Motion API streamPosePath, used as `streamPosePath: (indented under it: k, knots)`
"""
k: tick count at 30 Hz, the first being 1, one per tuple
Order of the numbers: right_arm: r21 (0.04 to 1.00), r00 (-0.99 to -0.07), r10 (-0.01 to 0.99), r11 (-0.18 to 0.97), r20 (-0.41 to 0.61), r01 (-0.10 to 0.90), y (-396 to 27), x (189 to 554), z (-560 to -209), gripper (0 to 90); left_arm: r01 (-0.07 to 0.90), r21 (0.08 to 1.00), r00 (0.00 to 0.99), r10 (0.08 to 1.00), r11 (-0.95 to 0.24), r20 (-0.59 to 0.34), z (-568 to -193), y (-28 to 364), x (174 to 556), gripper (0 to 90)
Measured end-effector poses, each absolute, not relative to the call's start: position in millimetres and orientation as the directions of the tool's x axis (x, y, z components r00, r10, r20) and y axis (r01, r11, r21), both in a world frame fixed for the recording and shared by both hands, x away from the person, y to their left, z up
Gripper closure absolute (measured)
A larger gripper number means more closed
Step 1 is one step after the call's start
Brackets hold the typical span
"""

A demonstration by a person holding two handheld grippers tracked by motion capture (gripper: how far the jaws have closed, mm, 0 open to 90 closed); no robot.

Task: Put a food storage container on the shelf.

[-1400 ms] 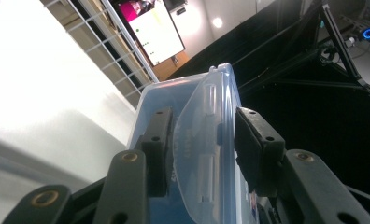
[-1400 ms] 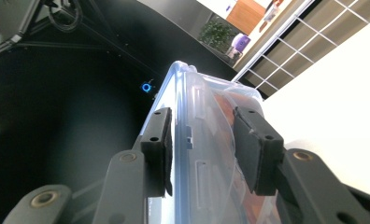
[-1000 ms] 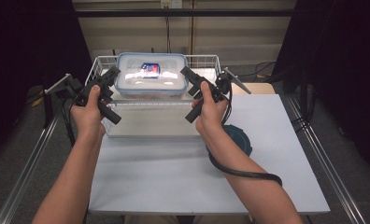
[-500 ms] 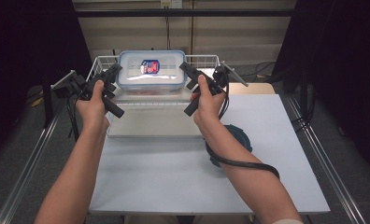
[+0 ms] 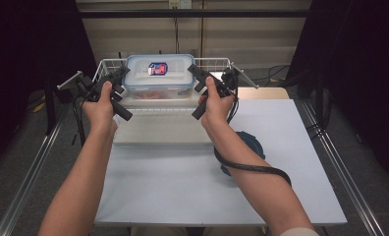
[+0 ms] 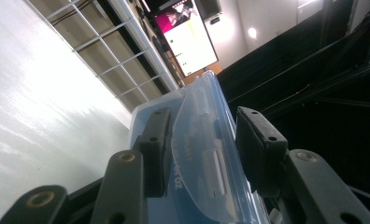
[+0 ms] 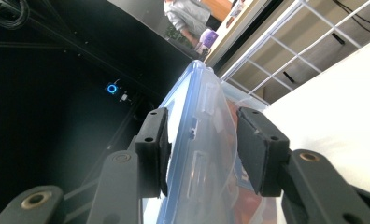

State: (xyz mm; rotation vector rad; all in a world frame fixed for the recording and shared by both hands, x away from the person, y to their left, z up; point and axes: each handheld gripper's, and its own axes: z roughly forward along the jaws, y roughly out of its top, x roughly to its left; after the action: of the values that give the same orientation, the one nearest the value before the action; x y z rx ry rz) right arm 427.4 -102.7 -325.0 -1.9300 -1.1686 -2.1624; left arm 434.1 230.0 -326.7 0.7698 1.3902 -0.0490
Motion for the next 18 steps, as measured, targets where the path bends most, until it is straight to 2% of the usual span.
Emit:
streamPosePath:
  k: [4, 12, 18]
  knots:
    - [0.511, -0.23, 0.459, -0.718, 0.858, 0.472, -103.6, 431.7, -325.5, 54.9, 0.476, 0.451, 0.21, 0.4, 0.755, -0.892, -327.2, 228.5, 437.2, 56.8]
    - [0.534, -0.223, 0.489, -0.712, 0.843, 0.456, -102.2, 434.8, -327.7, 52.0, 0.456, 0.496, 0.208, 0.454, 0.739, -0.867, -326.4, 222.9, 441.4, 54.6]
    - [0.575, -0.251, 0.52, -0.689, 0.816, 0.441, -102.4, 430.0, -323.5, 41.7, 0.457, 0.547, 0.239, 0.496, 0.701, -0.835, -324.9, 221.7, 438.1, 49.5]
